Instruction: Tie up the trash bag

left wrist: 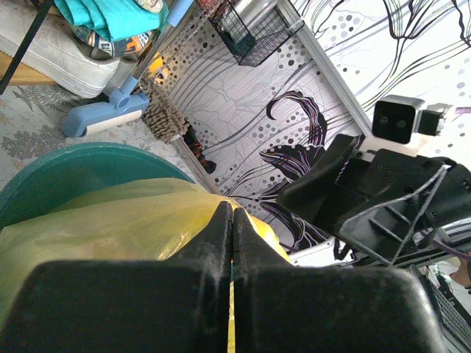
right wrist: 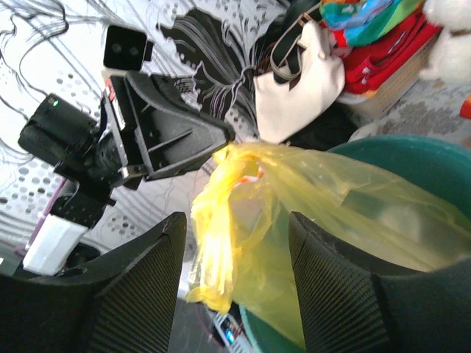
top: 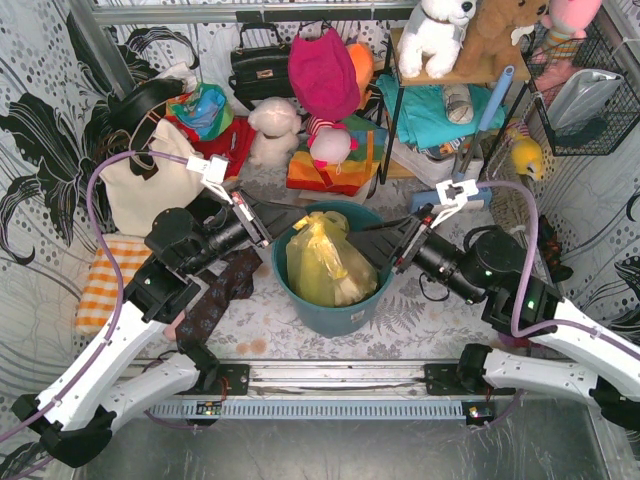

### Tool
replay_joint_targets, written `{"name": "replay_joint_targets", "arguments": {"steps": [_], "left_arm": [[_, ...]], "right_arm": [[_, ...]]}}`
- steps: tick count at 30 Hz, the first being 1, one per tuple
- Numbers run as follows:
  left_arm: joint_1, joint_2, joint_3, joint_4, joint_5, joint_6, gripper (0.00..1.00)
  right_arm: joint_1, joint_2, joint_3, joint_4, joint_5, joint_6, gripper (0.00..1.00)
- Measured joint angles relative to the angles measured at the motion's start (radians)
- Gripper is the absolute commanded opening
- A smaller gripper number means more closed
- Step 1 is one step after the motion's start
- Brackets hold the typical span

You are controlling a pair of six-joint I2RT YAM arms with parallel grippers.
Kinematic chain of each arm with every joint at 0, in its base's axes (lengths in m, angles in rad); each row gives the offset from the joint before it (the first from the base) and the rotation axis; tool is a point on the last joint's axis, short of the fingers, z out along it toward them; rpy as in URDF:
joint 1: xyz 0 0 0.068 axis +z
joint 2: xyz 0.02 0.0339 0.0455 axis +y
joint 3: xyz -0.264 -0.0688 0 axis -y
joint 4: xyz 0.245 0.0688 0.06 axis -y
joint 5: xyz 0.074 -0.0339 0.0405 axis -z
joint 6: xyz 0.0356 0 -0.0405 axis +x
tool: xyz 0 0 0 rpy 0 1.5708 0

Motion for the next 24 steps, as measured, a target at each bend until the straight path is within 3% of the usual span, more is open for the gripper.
{"name": "replay_joint_targets", "arguments": {"steps": [7,15,20,24], "left_arm": [[0.000,0.000,0.000,0.000,0.000,0.001,0.00],[0.000,-0.001,0.000,0.000,0.000,0.001,0.00],[0.000,-0.001,0.000,0.000,0.001,0.002,0.00],[0.000,0.000,0.000,0.000,0.002,0.002,0.00]], "right_arm": [[0.000,0.111,0.137,-0.171,-0.128,0.024,0.56],[0.000,0.194,0.157,-0.286,-0.233,0.025,0.43],[0.000,0.178,0.157,-0.295,-0.239,0.029,0.29],[0.000,0.158,0.157,-0.295,-0.239,0.029,0.11]]}}
